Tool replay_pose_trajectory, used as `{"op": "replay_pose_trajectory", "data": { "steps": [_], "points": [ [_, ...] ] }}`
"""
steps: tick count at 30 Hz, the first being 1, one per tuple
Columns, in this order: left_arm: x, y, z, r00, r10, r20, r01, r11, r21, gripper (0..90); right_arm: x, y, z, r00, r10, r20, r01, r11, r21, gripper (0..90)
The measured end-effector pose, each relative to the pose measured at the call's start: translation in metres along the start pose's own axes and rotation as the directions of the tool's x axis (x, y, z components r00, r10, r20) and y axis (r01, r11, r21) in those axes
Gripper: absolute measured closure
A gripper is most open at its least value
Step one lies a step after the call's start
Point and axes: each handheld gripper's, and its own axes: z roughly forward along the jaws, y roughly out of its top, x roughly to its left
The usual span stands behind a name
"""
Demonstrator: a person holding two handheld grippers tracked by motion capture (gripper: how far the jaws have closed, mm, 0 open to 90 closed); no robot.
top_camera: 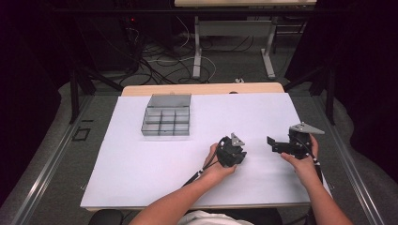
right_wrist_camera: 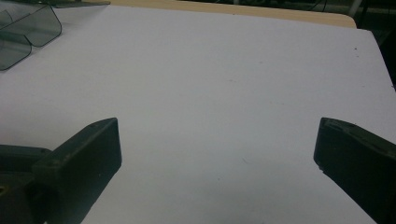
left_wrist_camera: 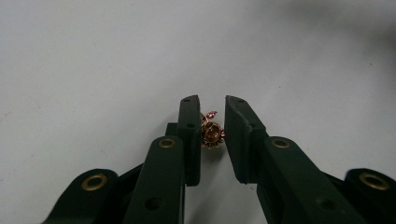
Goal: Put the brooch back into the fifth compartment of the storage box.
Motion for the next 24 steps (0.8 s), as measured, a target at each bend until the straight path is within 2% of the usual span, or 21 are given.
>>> {"op": "replay_pose_trajectory", "data": {
  "steps": [12,24],
  "points": [
    [0.018,0.003,-0.007,0.9980,-0.051,-0.037,0.050,0.9987,-0.007,76.6,0.000,0.000,0.000,1.0000,-0.002,0.003,0.002,1.000,-0.004,0.4],
    [0.042,0.007,-0.019,0.9903,-0.119,-0.072,0.117,0.9927,-0.030,76.6,0.000,0.000,0.000,1.0000,0.001,-0.004,-0.001,1.000,-0.001,0.5]
  ]
}}
